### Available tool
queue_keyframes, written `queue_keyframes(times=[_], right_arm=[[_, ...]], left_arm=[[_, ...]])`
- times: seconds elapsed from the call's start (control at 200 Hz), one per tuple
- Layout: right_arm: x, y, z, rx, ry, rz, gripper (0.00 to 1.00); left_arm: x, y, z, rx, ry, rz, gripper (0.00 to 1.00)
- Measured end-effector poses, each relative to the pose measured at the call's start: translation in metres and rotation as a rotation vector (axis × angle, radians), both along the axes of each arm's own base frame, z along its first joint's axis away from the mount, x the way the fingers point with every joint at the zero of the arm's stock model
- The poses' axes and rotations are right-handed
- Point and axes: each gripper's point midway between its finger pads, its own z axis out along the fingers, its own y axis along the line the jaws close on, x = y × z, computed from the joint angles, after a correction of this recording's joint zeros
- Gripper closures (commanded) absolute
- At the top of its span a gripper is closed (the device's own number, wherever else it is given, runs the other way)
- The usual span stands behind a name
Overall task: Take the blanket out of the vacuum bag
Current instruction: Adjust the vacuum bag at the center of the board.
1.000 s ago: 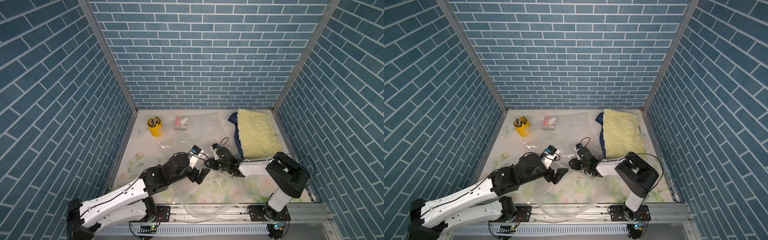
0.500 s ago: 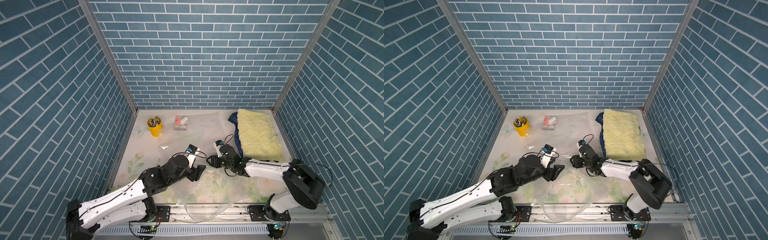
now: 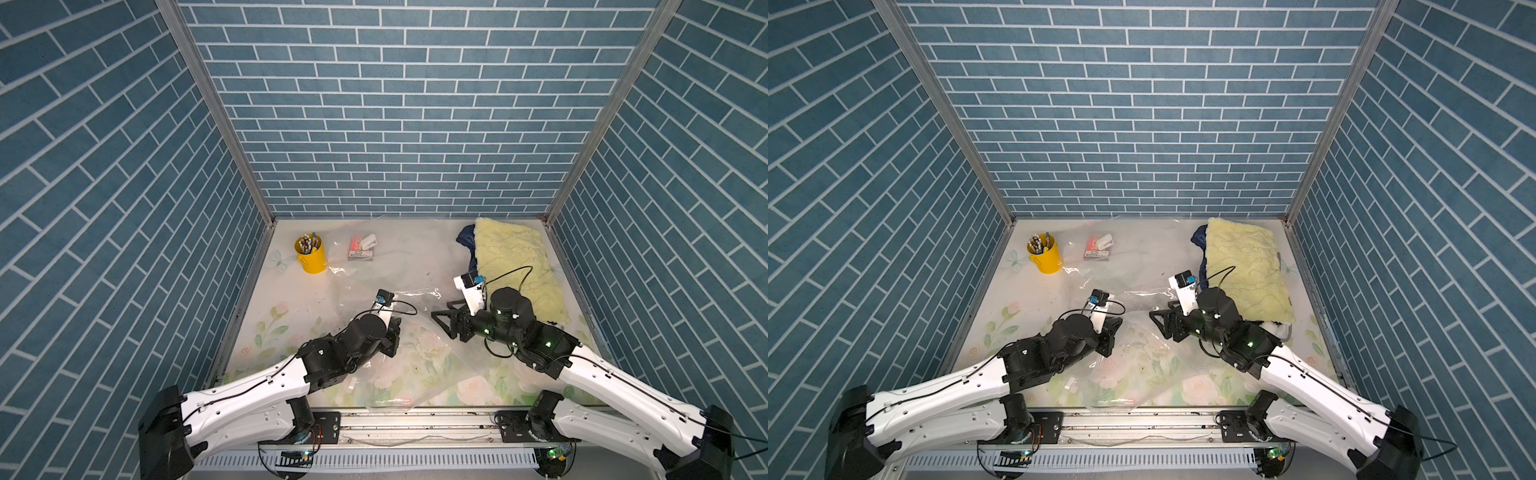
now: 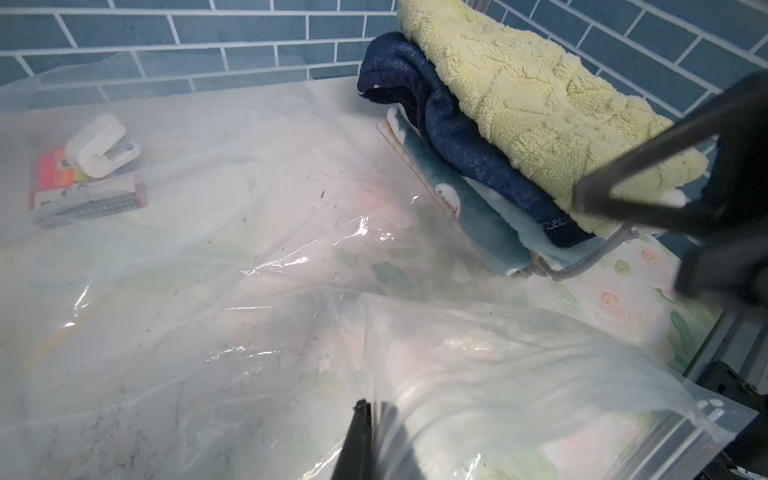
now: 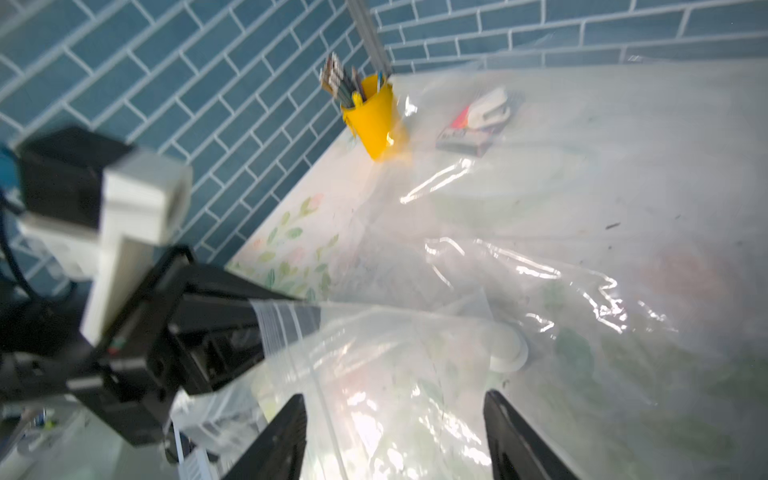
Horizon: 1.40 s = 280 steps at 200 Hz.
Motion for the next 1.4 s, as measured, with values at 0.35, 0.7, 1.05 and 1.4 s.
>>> queue_keyframes(times=[0.35, 0.7, 1.05, 1.4], right_arm=[[-0.021, 0.01, -0.028, -0.155, -0.073, 0.101, 0.4], [0.009, 0.005, -0.037, -0.194, -0.111, -0.056, 1.0], [0.049, -0.013, -0.089, -0.281, -0.031, -0.241, 1.0], [0.062, -0.015, -0.095, -0.241, 0.002, -0.29, 0.55]], left_arm=[[0.007, -0.019, -0.004, 0.036, 0.007, -0.027, 0.88], [0.001, -0.02, 0.003, 0.026, 0.0, -0.073, 0.23], [-0.026, -0.005, 0.059, -0.189, -0.097, -0.161, 0.1], [-0.019, 0.004, 0.042, -0.166, -0.06, -0.084, 0.48]])
